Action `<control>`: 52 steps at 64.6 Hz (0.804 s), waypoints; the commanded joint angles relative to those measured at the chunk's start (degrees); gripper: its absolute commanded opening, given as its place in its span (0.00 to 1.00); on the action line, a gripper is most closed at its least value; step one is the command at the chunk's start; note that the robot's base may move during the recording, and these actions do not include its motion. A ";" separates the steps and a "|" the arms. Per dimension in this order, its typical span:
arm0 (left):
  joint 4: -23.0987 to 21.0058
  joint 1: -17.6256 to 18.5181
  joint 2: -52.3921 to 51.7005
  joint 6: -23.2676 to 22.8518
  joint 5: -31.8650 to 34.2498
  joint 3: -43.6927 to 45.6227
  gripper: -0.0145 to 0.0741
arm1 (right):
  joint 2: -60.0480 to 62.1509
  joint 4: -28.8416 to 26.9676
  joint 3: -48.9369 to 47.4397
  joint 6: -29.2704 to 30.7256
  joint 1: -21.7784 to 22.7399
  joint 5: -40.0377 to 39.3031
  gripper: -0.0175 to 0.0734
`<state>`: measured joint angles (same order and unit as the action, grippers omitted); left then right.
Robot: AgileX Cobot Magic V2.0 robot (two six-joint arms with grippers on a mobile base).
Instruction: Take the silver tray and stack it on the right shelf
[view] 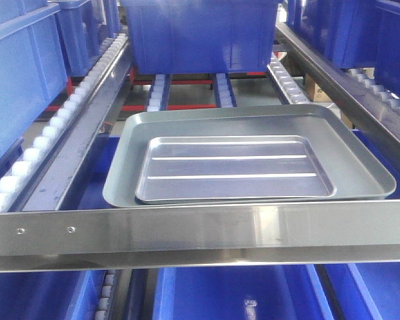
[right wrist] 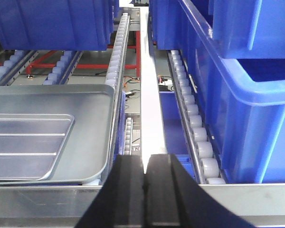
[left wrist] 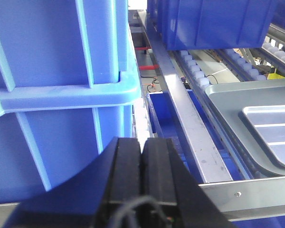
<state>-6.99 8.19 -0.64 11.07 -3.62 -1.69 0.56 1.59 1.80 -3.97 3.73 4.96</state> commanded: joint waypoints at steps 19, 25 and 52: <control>-0.58 -0.03 -0.60 0.06 5.13 -1.49 0.06 | 1.08 0.10 -0.10 0.77 0.33 -5.65 0.25; -0.58 -0.03 -0.60 0.06 5.13 -1.49 0.06 | 1.08 0.10 -0.10 0.77 0.33 -5.65 0.25; -0.58 -0.03 -0.60 0.06 5.13 -1.49 0.06 | 1.08 0.10 -0.10 0.77 0.33 -5.58 0.25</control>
<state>-6.99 8.19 -0.64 11.07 -3.62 -1.78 0.64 1.59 1.80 -3.88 3.73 4.75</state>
